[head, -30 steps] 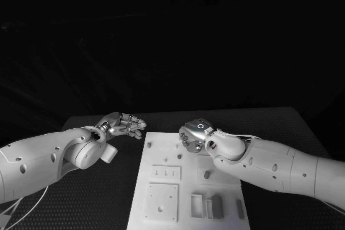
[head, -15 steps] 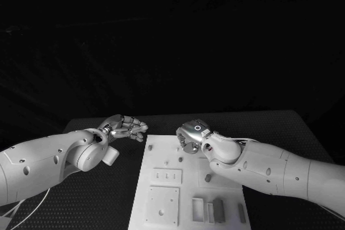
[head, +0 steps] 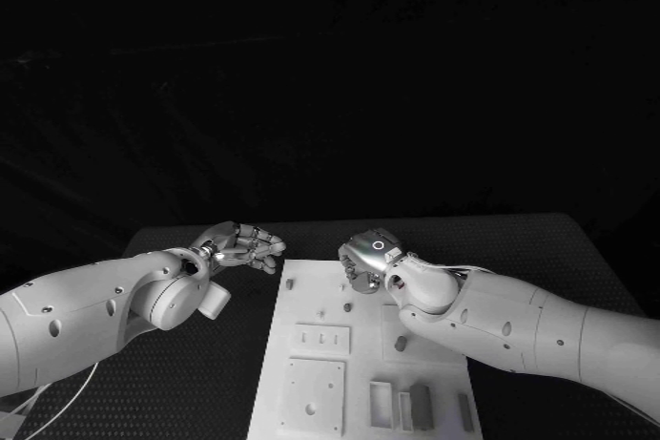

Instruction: Assemble the parts on the task board

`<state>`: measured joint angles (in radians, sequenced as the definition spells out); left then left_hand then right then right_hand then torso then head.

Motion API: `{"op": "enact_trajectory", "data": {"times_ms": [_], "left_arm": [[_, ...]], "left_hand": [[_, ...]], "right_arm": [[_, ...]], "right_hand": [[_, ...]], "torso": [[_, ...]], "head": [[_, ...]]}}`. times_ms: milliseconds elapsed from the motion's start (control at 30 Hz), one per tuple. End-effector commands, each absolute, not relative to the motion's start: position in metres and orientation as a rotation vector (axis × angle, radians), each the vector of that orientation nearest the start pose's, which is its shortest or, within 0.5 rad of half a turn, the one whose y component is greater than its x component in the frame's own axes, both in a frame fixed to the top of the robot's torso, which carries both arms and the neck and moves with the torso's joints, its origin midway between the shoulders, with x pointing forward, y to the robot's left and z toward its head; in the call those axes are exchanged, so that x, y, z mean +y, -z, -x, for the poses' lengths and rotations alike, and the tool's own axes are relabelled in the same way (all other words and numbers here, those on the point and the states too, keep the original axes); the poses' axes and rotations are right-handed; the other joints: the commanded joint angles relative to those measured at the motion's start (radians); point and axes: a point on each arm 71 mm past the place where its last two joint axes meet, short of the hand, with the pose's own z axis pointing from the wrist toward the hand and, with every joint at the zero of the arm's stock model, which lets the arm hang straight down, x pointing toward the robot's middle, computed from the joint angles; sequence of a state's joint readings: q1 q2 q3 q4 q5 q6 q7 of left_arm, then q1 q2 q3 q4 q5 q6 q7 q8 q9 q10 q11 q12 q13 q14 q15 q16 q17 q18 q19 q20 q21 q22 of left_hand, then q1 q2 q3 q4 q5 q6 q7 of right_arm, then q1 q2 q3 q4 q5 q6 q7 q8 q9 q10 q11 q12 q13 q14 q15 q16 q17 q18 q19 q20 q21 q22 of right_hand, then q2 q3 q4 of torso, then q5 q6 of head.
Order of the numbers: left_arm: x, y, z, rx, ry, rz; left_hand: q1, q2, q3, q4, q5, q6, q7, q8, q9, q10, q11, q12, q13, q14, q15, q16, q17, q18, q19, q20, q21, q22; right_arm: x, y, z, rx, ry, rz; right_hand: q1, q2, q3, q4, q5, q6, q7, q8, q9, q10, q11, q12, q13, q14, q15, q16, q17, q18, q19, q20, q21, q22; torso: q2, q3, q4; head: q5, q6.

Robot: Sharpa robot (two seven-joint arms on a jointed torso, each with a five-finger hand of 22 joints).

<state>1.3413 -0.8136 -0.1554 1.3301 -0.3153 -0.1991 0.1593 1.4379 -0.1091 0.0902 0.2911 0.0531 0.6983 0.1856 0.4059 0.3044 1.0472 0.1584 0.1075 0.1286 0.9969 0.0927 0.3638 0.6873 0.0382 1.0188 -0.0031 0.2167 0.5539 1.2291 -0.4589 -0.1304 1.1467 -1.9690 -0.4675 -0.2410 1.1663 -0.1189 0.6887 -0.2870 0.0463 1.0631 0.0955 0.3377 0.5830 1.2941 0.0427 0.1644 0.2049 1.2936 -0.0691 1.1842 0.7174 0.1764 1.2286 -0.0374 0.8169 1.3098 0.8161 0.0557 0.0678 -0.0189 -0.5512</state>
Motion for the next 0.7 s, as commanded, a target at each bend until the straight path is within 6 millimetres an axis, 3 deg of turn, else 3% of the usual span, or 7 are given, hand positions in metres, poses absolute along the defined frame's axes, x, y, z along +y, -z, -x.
{"op": "enact_trajectory", "data": {"times_ms": [33, 533, 700], "left_arm": [[0.2464, 0.1689, -0.5293, 1.696, 1.224, 0.809], [0.2454, 0.1677, -0.5261, 1.696, 1.231, 0.807], [0.2456, 0.1676, -0.5260, 1.696, 1.230, 0.808]], "left_hand": [[-0.008, -0.001, 0.004, 0.001, -0.001, -0.006, 0.026, -0.006, 0.001, -0.004, 0.002, -0.006, 0.001, 0.007, 0.000, -0.007, 0.002, 0.021, -0.001, -0.004, -0.005, 0.000], [-0.007, -0.002, 0.004, 0.000, -0.001, -0.005, 0.025, -0.005, 0.001, -0.002, 0.002, -0.007, 0.001, 0.008, 0.000, -0.008, 0.003, 0.021, 0.000, -0.004, -0.006, 0.000], [-0.006, -0.002, 0.004, 0.000, -0.001, -0.005, 0.025, -0.005, 0.002, -0.002, 0.002, -0.007, 0.001, 0.008, 0.000, -0.008, 0.004, 0.021, 0.000, -0.004, -0.006, 0.000]], "right_arm": [[-0.1004, 0.2003, -0.5327, 1.330, -0.344, 0.564], [-0.0993, 0.2007, -0.5354, 1.328, -0.338, 0.562], [-0.0995, 0.2005, -0.5357, 1.328, -0.335, 0.560]], "right_hand": [[0.009, -0.003, 0.010, 0.003, 0.002, 0.006, 0.001, 0.003, 0.002, 0.034, -0.007, -0.001, 0.041, 0.000, -0.006, 0.006, 0.002, 0.085, 0.003, -0.007, 0.007, 0.017], [0.009, -0.004, 0.011, 0.004, 0.002, 0.006, 0.000, 0.002, 0.002, 0.034, -0.007, -0.001, 0.042, 0.000, -0.006, 0.007, 0.002, 0.085, 0.004, -0.007, 0.007, 0.017], [0.009, -0.004, 0.012, 0.004, 0.002, 0.006, 0.000, 0.002, 0.002, 0.034, -0.007, -0.002, 0.042, 0.000, -0.006, 0.007, 0.002, 0.085, 0.004, -0.007, 0.007, 0.017]], "torso": [[0.004, -0.0009, 0.0042], [0.007, 0.0003, 0.0069], [0.007, 0.0007, 0.0048]], "head": [[-0.002, -0.001], [0.001, -0.007], [0.005, -0.011]]}}
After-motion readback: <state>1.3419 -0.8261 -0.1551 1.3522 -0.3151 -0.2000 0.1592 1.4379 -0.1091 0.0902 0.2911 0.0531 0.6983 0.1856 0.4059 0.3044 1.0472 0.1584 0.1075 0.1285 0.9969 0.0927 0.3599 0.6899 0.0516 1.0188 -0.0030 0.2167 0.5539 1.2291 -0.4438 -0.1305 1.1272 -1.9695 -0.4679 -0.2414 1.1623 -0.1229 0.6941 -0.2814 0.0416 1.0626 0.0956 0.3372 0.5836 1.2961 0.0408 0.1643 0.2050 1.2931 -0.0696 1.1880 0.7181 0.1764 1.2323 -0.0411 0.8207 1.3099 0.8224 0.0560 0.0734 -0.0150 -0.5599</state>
